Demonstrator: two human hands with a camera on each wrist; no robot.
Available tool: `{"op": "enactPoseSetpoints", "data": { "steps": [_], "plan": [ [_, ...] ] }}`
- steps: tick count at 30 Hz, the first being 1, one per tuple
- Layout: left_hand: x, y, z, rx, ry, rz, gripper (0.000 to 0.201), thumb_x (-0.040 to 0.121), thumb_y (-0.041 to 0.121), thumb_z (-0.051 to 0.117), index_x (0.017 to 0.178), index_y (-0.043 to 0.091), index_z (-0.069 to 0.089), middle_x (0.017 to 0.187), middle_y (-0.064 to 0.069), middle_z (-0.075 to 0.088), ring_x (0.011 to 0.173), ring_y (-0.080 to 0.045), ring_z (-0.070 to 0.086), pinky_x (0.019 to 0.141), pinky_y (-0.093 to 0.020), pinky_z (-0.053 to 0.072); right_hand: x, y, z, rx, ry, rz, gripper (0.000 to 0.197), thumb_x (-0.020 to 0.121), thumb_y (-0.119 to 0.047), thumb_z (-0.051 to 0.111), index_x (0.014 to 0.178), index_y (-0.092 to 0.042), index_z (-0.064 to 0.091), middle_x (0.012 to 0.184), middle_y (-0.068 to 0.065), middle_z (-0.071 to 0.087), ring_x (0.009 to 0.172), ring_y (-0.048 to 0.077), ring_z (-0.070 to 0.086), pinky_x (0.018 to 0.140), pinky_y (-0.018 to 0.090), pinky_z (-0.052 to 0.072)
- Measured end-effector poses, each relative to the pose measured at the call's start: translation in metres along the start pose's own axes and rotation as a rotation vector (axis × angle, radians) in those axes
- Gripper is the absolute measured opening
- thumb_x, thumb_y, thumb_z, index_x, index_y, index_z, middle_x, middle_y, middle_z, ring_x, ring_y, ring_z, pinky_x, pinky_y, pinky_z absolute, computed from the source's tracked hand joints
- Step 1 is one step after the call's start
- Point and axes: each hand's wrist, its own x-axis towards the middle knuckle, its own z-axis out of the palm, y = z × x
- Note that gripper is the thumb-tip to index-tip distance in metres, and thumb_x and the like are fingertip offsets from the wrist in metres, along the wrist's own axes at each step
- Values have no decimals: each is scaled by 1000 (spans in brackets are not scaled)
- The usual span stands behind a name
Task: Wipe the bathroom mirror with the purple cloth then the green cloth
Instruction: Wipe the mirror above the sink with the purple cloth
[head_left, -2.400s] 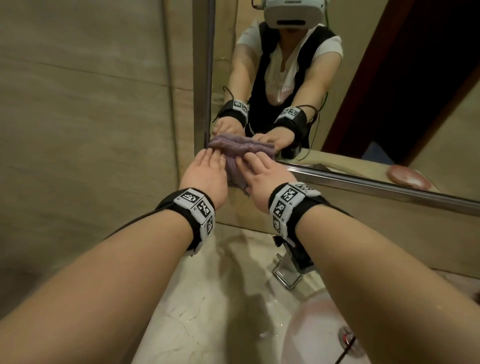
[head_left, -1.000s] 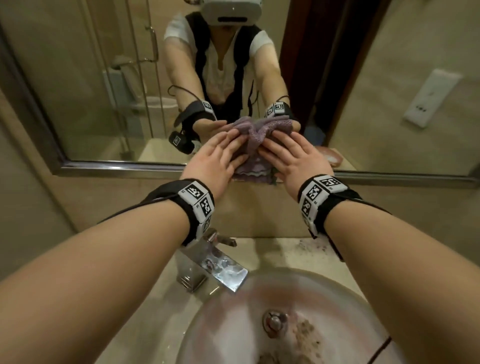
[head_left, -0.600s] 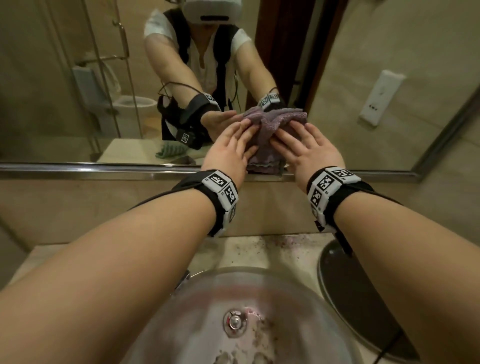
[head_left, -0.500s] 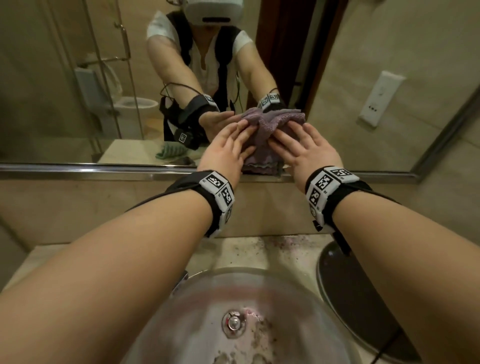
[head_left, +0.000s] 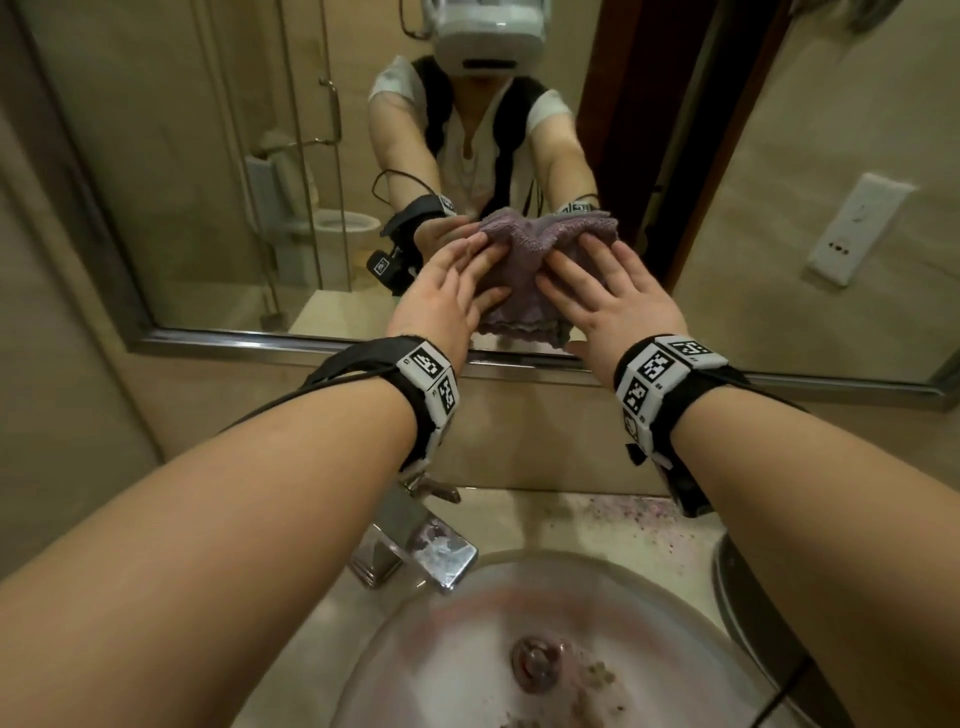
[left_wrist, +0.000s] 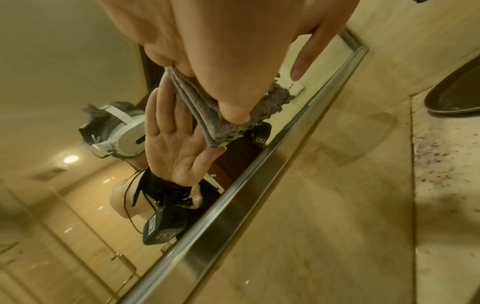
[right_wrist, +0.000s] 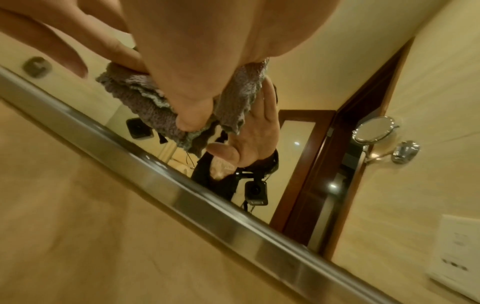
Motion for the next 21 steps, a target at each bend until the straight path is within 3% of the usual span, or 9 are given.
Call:
{"op": "enactPoseSetpoints", "data": {
  "steps": [7,12,21],
  "plan": [
    [-35,-56,43,61,-128,-118,62,100,43,17,149,17,-10,154,-21,-12,139,-33,-25,104,-46,-25,41,-66,-63,-21,53,-68,69,97,-51,25,146,-28,-18,154,-3,-25,140,30,-23,110,45,-19],
    [-60,-99,82,96,-204,-175,62,100,47,15,149,17,-9,153,-21,-13,140,-33,-23,107,-47,-22,68,-118,-100,2,104,-108,70,98,-40,30,147,-25,-18,154,-2,-24,141,32,-21,111,45,-17],
    [-87,-165,134,112,-308,-255,58,100,47,12,151,22,-2,155,-14,-11,142,-28,-19,111,-44,-17,107,-190,-158,41,198,-159,68,98,-36,32,149,-24,-11,155,-1,-20,142,32,-17,113,42,-12]
  ]
}}
